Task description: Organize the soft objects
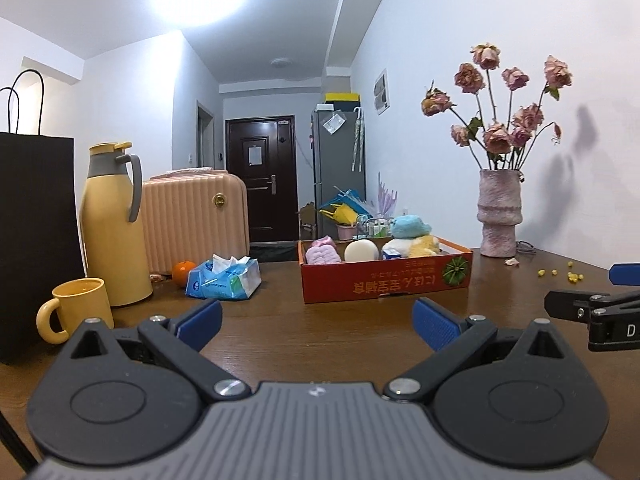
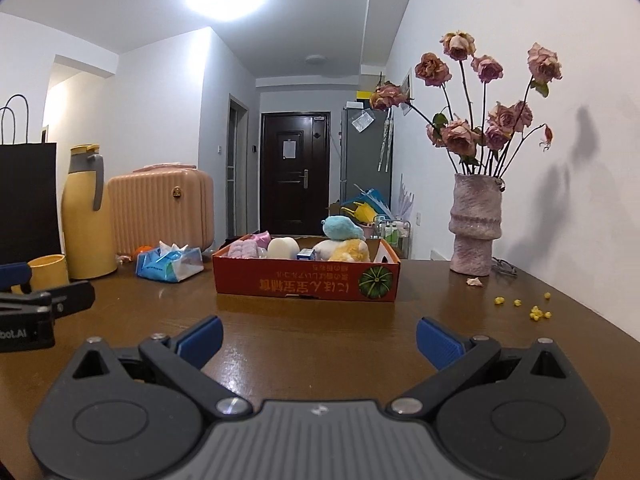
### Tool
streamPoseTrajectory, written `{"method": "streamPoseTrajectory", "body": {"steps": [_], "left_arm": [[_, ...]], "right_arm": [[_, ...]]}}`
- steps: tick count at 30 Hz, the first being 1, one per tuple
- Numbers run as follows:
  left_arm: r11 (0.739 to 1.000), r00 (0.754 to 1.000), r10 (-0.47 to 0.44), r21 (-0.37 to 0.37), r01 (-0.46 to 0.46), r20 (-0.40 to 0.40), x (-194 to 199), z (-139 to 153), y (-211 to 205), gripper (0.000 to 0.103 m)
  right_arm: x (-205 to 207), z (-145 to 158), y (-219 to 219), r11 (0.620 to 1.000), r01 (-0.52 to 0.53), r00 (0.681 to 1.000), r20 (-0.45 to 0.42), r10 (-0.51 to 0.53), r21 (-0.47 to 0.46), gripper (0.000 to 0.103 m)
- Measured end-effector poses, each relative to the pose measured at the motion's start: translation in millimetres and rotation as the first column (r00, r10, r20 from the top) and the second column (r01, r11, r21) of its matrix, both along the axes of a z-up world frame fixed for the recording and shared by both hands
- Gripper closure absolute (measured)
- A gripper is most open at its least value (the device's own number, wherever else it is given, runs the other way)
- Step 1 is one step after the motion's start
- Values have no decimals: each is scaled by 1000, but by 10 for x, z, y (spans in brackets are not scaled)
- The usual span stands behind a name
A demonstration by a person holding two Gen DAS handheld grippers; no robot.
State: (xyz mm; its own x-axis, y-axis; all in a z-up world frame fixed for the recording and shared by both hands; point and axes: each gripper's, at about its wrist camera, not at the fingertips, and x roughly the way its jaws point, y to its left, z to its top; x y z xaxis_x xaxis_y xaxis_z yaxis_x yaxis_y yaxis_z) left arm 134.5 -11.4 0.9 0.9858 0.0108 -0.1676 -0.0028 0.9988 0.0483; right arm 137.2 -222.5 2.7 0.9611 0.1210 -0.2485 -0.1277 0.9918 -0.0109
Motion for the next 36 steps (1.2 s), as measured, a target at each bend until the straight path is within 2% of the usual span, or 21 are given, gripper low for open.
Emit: {"method": "streamPoseTrajectory", "body": {"steps": [11, 36], "left_arm": [[1000, 999, -28, 8, 28, 14, -154, 9, -80, 0], [999, 999, -31, 11, 31, 18, -182, -2, -88, 0]], "right_arm": [[-232, 65, -35, 1000, -5, 1000, 31, 4, 3, 0], [-268, 88, 8, 1000, -13, 999, 45, 14, -11, 0]]}}
